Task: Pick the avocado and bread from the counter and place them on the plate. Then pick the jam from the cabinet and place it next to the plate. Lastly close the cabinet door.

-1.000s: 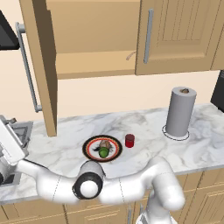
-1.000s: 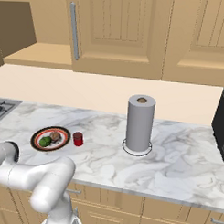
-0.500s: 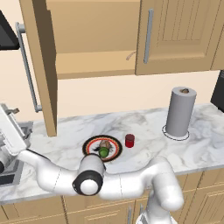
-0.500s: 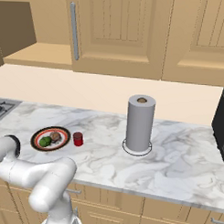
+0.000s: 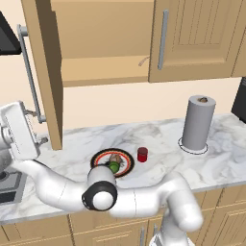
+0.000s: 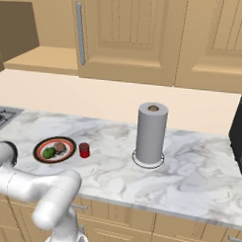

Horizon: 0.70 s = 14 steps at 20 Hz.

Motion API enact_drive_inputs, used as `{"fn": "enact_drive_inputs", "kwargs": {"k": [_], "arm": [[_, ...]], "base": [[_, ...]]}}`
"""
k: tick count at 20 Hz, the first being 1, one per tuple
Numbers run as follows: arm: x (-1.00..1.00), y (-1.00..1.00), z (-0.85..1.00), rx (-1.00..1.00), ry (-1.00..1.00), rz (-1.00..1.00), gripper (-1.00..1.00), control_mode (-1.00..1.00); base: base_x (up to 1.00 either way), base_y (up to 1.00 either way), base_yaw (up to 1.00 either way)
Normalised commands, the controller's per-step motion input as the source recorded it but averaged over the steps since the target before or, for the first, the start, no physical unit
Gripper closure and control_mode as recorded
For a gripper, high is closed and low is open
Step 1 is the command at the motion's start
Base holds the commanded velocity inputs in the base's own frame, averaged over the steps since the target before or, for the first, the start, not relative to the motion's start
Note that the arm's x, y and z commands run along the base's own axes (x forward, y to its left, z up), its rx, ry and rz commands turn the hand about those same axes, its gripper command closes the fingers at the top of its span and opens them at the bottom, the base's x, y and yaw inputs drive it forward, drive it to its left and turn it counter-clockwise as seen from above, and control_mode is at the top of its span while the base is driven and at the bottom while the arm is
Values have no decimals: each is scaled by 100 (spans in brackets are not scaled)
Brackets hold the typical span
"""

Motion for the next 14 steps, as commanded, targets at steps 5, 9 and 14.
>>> {"fn": "enact_drive_inputs", "kwargs": {"k": [5, 9, 14], "arm": [[-51, -85, 25, 12, -14, 10, -100, -100], [-49, -86, 21, 12, -14, 10, -100, -100], [-52, -95, 4, 11, -14, 13, -100, -100]], "base": [[0, 0, 0], [0, 0, 0], [0, 0, 0]]}}
